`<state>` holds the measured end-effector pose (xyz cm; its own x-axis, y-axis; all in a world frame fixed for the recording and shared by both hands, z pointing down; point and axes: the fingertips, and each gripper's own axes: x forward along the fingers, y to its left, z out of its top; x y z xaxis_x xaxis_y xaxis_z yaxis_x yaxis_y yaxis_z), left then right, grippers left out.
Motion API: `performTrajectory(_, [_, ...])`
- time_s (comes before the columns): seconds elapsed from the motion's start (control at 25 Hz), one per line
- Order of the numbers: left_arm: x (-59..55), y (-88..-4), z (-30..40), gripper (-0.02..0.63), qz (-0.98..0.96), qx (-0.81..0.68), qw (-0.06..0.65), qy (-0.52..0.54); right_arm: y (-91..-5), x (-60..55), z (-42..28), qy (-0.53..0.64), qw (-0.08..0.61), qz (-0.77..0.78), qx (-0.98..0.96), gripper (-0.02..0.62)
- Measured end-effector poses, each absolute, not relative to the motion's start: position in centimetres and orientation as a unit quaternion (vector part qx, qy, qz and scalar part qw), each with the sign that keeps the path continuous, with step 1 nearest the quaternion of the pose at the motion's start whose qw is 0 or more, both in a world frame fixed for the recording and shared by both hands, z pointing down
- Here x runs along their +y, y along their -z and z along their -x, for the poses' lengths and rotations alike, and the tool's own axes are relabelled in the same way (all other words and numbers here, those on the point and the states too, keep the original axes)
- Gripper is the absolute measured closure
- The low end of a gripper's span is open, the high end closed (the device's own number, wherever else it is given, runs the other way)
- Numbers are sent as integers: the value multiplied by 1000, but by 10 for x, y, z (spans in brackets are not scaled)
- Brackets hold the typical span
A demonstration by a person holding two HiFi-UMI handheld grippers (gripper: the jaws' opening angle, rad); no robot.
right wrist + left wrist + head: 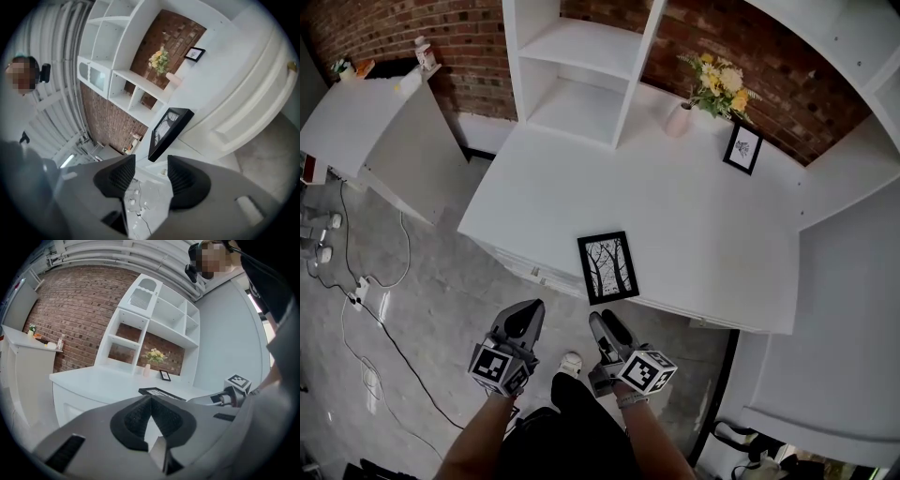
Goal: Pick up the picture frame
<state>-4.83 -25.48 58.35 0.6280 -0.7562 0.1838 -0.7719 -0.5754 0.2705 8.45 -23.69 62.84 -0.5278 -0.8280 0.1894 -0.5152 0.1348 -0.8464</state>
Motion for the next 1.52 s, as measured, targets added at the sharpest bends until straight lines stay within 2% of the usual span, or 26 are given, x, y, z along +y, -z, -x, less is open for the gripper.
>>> performTrajectory(0.24, [-260, -587, 55, 601, -882, -438, 168, -32, -625, -264, -93, 505, 239, 450, 697, 381])
performTrajectory(0.64, [-264, -597, 60, 601, -878, -445, 174, -38, -628, -292, -103, 525, 308, 431, 666, 381])
performTrajectory(0.8, [-269, -591, 59, 601, -879, -442, 177, -9, -641, -292, -108, 544, 316, 438, 642, 385])
performTrajectory(0.92, [-269, -591, 59, 601, -879, -441, 180, -7, -651, -290, -112, 562, 326, 445, 617, 446])
performTrajectory(1.08, [-269, -592, 60, 601, -879, -440, 183, -13, -648, -287, -111, 571, 355, 434, 599, 461])
performTrajectory(1.16, [-270, -590, 61, 601, -880, -440, 179, -13, -645, -286, -110, 568, 359, 432, 602, 519])
performTrajectory(1.52, [-267, -587, 65, 601, -880, -441, 177, -23, -644, -267, -101, 582, 361, 413, 601, 509])
